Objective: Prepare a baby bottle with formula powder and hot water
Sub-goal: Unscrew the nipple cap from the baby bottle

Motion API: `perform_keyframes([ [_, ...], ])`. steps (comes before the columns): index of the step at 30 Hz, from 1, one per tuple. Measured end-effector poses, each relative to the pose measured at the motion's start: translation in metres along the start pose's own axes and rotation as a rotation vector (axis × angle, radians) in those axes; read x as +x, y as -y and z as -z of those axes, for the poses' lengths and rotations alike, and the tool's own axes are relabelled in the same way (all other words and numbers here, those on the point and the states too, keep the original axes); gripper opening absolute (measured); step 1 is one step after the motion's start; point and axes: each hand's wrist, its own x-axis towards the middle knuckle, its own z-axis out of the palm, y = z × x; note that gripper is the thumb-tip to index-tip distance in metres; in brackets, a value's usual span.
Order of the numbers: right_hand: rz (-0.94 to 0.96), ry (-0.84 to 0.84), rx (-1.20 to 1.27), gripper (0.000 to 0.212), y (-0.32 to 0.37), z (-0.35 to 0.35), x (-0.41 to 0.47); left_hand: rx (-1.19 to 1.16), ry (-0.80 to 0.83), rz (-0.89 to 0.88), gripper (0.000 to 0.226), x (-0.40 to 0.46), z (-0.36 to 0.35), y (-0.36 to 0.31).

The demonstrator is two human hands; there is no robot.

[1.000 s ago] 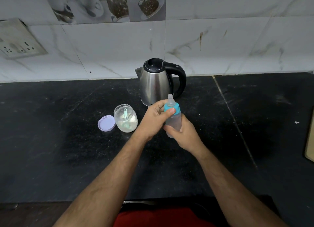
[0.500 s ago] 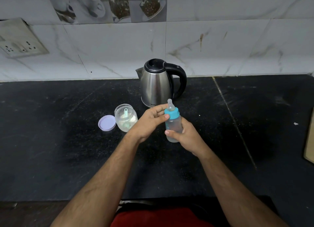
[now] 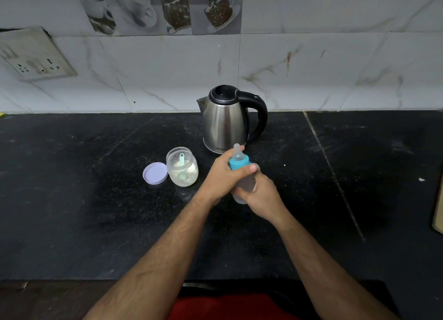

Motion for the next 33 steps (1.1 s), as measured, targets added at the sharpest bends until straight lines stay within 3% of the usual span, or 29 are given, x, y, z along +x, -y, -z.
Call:
perform_keyframes([
  [5,-0.024,-0.024,-0.015,0.051,0.000,0.004,0.003,-0.098,0.126,0.048,0.057,-0.003,0.008,0.002],
  [10,-0.034,-0.016,-0.063,0.050,-0.003,0.010,0.004,-0.065,0.032,-0.011,0.037,-0.005,0.020,0.006],
  [14,-0.027,0.000,-0.023,0.052,-0.001,0.004,0.000,-0.054,0.008,-0.046,0.038,-0.004,0.020,0.003],
  [16,-0.007,0.018,-0.023,0.052,0.002,0.001,-0.003,-0.047,0.023,-0.043,0.045,-0.004,0.018,0.002],
  [21,0.051,0.070,0.019,0.042,0.008,-0.006,-0.007,0.002,0.062,-0.010,0.096,-0.005,0.008,0.000],
  [23,0.031,0.053,0.021,0.043,0.005,-0.004,-0.005,-0.011,0.082,0.008,0.088,-0.009,0.009,0.000],
  [27,-0.018,-0.007,-0.016,0.050,-0.003,0.004,0.000,-0.028,0.095,-0.003,0.051,-0.015,0.018,0.005],
  [33,-0.012,-0.010,-0.028,0.048,-0.005,-0.002,0.000,0.095,-0.014,-0.015,0.049,-0.012,0.022,0.006],
])
